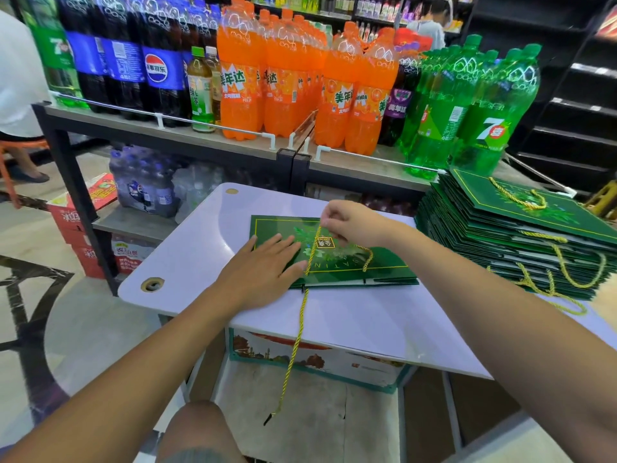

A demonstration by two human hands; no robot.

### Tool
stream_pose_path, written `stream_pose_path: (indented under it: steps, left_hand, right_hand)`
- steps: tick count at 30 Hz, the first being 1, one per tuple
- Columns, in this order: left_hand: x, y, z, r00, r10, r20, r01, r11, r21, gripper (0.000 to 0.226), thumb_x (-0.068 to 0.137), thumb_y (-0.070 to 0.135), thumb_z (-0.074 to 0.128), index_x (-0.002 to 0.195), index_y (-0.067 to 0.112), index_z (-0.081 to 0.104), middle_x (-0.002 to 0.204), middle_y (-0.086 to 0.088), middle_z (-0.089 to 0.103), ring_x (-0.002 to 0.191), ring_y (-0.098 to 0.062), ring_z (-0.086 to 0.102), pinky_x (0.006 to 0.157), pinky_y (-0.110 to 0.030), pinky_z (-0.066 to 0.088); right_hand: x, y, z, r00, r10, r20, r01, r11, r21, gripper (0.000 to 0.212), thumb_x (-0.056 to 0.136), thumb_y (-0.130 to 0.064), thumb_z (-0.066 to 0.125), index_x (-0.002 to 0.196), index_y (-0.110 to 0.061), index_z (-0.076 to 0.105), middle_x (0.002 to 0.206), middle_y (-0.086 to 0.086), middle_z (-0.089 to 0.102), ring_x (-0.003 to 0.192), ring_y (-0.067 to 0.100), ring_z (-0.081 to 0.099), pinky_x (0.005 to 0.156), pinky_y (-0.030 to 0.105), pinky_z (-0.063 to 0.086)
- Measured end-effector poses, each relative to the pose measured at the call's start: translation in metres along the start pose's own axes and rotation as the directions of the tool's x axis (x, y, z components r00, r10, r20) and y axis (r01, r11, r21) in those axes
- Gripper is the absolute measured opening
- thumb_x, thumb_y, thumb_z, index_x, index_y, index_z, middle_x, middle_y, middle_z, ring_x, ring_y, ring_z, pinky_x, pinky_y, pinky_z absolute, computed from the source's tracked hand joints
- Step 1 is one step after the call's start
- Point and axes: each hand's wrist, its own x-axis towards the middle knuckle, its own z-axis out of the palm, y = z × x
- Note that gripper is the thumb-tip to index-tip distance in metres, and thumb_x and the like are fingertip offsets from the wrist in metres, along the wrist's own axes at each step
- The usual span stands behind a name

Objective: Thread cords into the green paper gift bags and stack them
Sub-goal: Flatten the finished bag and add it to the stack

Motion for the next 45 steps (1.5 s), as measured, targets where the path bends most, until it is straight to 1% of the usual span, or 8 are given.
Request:
stream_pose_path:
  steps: [4, 7, 12, 16, 20, 30, 36, 45]
  left_hand:
    - [0.001, 0.000, -0.001, 1.000, 0.028, 0.009, -0.028, 1.000, 0.010, 0.074, 0.100, 0.069, 0.004, 0.164, 0.034, 0.014, 0.170, 0.017, 0.007, 0.157, -0.004, -0.001, 0.128, -0.044, -0.001]
    - [0.001, -0.001, 0.000, 0.999, 0.042, 0.012, -0.042, 0.999, 0.028, 0.073, 0.100, 0.070, 0.007, 0.164, 0.035, 0.013, 0.170, 0.017, 0.007, 0.156, -0.003, -0.001, 0.128, -0.044, 0.000]
    - [0.002, -0.001, -0.001, 0.998, 0.060, 0.024, -0.061, 0.997, 0.039, 0.077, 0.097, 0.074, 0.008, 0.163, 0.036, 0.012, 0.170, 0.018, 0.006, 0.156, -0.003, -0.001, 0.128, -0.044, 0.000]
    - [0.003, -0.002, 0.000, 0.998, 0.061, 0.027, -0.062, 0.997, 0.041, 0.078, 0.096, 0.077, 0.011, 0.163, 0.036, 0.012, 0.170, 0.018, 0.007, 0.156, -0.002, -0.001, 0.129, -0.043, 0.001]
    - [0.002, -0.002, -0.001, 0.998, 0.059, 0.013, -0.060, 0.998, 0.038, 0.077, 0.097, 0.076, 0.013, 0.163, 0.036, 0.014, 0.170, 0.018, 0.009, 0.156, -0.002, 0.000, 0.129, -0.042, 0.000]
    - [0.003, -0.002, 0.002, 0.998, 0.057, -0.006, -0.057, 0.997, 0.043, 0.074, 0.100, 0.073, 0.012, 0.163, 0.035, 0.015, 0.170, 0.018, 0.010, 0.156, -0.003, 0.001, 0.129, -0.043, 0.002]
    - [0.003, -0.001, 0.001, 0.998, 0.059, 0.000, -0.059, 0.997, 0.055, 0.073, 0.100, 0.072, 0.013, 0.163, 0.035, 0.014, 0.170, 0.018, 0.009, 0.156, -0.003, 0.000, 0.129, -0.043, 0.002]
    - [0.002, -0.001, 0.001, 0.998, 0.060, 0.005, -0.060, 0.997, 0.055, 0.074, 0.100, 0.073, 0.011, 0.163, 0.035, 0.013, 0.170, 0.017, 0.008, 0.157, -0.004, 0.000, 0.129, -0.044, 0.002]
  right_hand:
    - [0.012, -0.002, -0.006, 0.996, -0.037, -0.075, 0.023, 0.984, -0.174, 0.037, 0.103, -0.048, 0.055, 0.085, -0.018, 0.068, 0.071, -0.011, 0.055, 0.059, 0.006, 0.048, 0.059, 0.030, 0.036]
    - [0.023, 0.001, 0.000, 0.981, -0.042, -0.192, -0.019, 0.952, -0.306, 0.058, 0.104, -0.054, 0.045, 0.060, -0.016, 0.045, 0.053, -0.003, 0.041, 0.049, 0.019, 0.040, 0.052, 0.030, 0.030]
    - [0.036, 0.014, 0.031, 0.968, -0.012, -0.252, -0.114, 0.870, -0.479, 0.067, 0.105, -0.056, 0.029, 0.056, -0.014, 0.048, 0.059, 0.003, 0.054, 0.063, 0.028, 0.056, 0.057, 0.032, 0.038]
    - [0.042, 0.023, 0.047, 0.968, 0.048, -0.246, -0.167, 0.855, -0.491, 0.065, 0.106, -0.057, 0.022, 0.063, -0.017, 0.050, 0.078, 0.007, 0.060, 0.079, 0.032, 0.059, 0.070, 0.037, 0.042]
    - [0.047, 0.029, 0.058, 0.946, 0.062, -0.318, -0.210, 0.865, -0.456, 0.065, 0.107, -0.056, 0.021, 0.071, -0.015, 0.056, 0.083, 0.008, 0.062, 0.085, 0.034, 0.062, 0.073, 0.039, 0.044]
    - [0.054, 0.036, 0.064, 0.897, 0.117, -0.427, -0.297, 0.873, -0.387, 0.067, 0.107, -0.058, 0.019, 0.063, -0.018, 0.050, 0.076, 0.006, 0.063, 0.076, 0.032, 0.059, 0.066, 0.037, 0.042]
    - [0.053, 0.036, 0.066, 0.884, 0.134, -0.449, -0.323, 0.868, -0.378, 0.067, 0.108, -0.057, 0.021, 0.061, -0.018, 0.047, 0.062, -0.001, 0.046, 0.070, 0.030, 0.053, 0.063, 0.035, 0.036]
    - [0.050, 0.031, 0.066, 0.851, 0.189, -0.490, -0.379, 0.867, -0.324, 0.066, 0.108, -0.058, 0.021, 0.063, -0.017, 0.047, 0.073, 0.004, 0.056, 0.072, 0.030, 0.054, 0.063, 0.035, 0.037]
